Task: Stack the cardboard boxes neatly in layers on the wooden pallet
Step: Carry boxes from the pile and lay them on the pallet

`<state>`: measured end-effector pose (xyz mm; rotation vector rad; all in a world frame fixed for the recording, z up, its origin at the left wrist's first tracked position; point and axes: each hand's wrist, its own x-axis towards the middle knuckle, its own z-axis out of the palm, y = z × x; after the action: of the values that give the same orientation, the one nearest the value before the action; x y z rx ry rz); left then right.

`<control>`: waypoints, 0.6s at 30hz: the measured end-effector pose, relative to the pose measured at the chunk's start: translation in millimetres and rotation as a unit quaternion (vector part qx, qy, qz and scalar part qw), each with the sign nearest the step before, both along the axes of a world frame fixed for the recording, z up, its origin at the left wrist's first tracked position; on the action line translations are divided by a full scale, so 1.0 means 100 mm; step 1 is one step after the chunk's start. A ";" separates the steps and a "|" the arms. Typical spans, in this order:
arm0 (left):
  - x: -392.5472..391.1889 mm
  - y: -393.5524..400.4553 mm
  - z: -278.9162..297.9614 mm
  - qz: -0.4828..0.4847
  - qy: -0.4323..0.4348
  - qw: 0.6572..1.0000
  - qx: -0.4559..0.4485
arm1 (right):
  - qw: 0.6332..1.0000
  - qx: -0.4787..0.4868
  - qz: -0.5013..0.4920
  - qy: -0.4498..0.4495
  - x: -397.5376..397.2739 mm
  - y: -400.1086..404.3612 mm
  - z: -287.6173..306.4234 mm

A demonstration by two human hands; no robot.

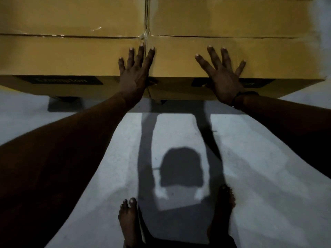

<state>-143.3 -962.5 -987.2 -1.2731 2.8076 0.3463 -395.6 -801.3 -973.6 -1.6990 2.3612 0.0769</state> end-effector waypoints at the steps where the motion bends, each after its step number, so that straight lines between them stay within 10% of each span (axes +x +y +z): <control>1: 0.00 0.01 0.00 0.001 0.003 1.000 0.003 | 1.000 0.001 0.000 -0.002 -0.01 0.00 0.00; 18: -0.89 0.57 0.32 -0.078 -0.033 0.995 0.045 | 0.995 0.066 -0.075 -0.024 -1.12 0.69 0.39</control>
<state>-232.2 -905.8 -955.5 -1.0206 2.7793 0.4099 -507.2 -732.3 -934.7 -1.4436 2.3829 0.1610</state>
